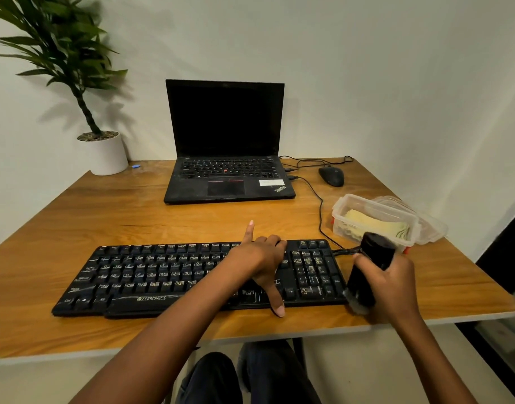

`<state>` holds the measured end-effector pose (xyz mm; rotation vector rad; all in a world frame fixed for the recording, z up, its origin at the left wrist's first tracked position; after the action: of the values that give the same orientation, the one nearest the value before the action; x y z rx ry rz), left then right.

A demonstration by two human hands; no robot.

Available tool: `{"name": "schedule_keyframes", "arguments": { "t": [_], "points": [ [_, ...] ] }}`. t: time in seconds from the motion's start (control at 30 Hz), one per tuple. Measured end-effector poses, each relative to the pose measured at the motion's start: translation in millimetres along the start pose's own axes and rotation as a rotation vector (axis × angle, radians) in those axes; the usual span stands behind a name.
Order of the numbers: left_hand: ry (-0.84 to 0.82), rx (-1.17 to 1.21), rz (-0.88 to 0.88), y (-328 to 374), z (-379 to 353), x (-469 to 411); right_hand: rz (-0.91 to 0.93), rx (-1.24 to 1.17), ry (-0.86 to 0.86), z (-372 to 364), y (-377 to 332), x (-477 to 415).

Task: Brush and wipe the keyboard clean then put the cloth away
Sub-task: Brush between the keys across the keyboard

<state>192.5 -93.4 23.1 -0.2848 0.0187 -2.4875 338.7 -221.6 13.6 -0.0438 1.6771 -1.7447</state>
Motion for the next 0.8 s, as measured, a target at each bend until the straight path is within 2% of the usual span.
{"name": "schedule_keyframes", "arguments": {
  "t": [0.13,0.23,0.4,0.53,0.63,0.8],
  "points": [
    [-0.005,0.005,0.0,-0.2,0.3,-0.5,0.031,-0.059,0.032,-21.2,-15.8,-15.1],
    [-0.006,0.001,-0.003,-0.5,-0.9,-1.0,0.061,0.037,-0.024,-35.6,-8.0,-8.4],
    [0.002,-0.006,-0.002,-0.4,0.5,-1.8,0.008,0.208,-0.119,-40.0,-3.2,-18.5],
    [0.001,-0.012,-0.004,-0.2,0.6,-1.2,0.04,0.142,-0.018,-47.4,-13.4,-19.1],
    [0.0,-0.017,-0.006,-0.1,1.5,-1.1,0.12,0.181,0.0,-47.8,-8.6,-2.7],
    [-0.003,-0.012,-0.003,0.3,1.4,-0.8,0.013,0.282,-0.106,-49.9,-7.1,-24.0]
  ]
}}
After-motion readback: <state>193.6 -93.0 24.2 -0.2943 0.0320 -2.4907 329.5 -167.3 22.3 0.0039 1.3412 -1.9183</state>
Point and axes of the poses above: each hand's wrist, its own x-axis away from the middle knuckle, its own z-axis out of the back of the hand, y = z × x, the point moved 3 cm from there along -x, towards the middle knuckle, and after that the axes turned 13 degrees about y, right-handed, at the moved point
